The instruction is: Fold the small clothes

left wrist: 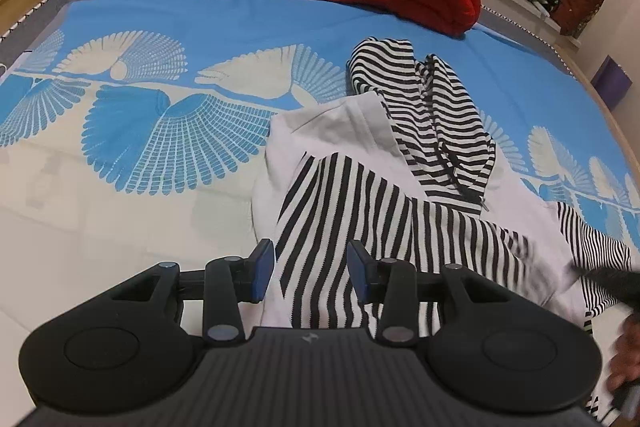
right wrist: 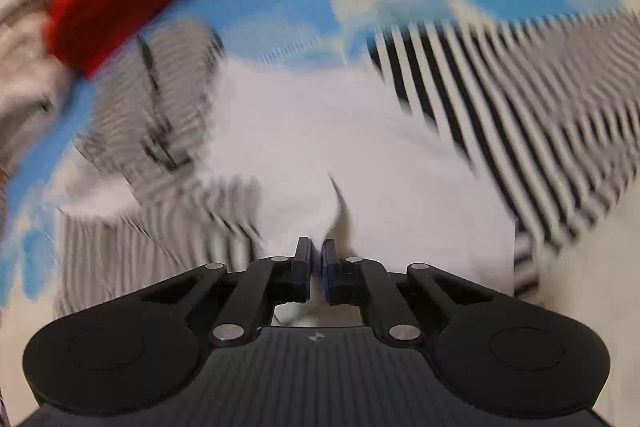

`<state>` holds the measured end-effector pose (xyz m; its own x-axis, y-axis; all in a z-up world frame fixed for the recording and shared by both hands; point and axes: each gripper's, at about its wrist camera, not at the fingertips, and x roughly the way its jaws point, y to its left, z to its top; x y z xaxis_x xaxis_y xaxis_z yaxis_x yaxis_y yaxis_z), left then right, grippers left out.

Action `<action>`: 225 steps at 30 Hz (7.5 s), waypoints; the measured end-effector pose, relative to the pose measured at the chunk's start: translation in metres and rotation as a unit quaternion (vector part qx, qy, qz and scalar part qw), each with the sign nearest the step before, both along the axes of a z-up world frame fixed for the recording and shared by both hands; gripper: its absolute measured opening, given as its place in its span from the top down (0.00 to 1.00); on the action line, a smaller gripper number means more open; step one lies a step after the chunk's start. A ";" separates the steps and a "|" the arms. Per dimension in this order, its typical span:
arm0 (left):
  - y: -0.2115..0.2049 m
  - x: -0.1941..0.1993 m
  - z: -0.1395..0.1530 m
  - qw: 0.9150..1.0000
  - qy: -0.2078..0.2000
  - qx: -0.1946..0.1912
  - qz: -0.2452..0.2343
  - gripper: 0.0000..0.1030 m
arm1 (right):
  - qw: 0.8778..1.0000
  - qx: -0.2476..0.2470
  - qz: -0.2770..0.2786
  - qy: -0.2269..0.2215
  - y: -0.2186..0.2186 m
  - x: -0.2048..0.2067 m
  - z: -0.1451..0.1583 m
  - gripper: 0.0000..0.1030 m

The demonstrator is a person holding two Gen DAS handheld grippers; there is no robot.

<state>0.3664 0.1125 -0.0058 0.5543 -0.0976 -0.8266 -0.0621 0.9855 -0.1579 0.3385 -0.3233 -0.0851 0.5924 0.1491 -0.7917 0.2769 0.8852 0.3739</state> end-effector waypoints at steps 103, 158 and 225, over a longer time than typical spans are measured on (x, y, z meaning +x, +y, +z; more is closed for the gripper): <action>0.015 0.001 0.016 1.000 -0.012 -0.002 0.025 0.44 | 0.968 0.059 0.159 -0.184 0.047 -0.005 0.109 0.88; -0.021 0.007 -0.035 0.999 0.042 -0.018 -0.008 0.93 | 0.992 -0.009 -0.054 0.113 0.003 -0.013 -0.003 0.60; -0.075 0.004 0.009 0.982 -0.163 0.073 -0.056 0.49 | 0.981 -0.173 0.088 -0.007 0.051 0.008 0.076 0.60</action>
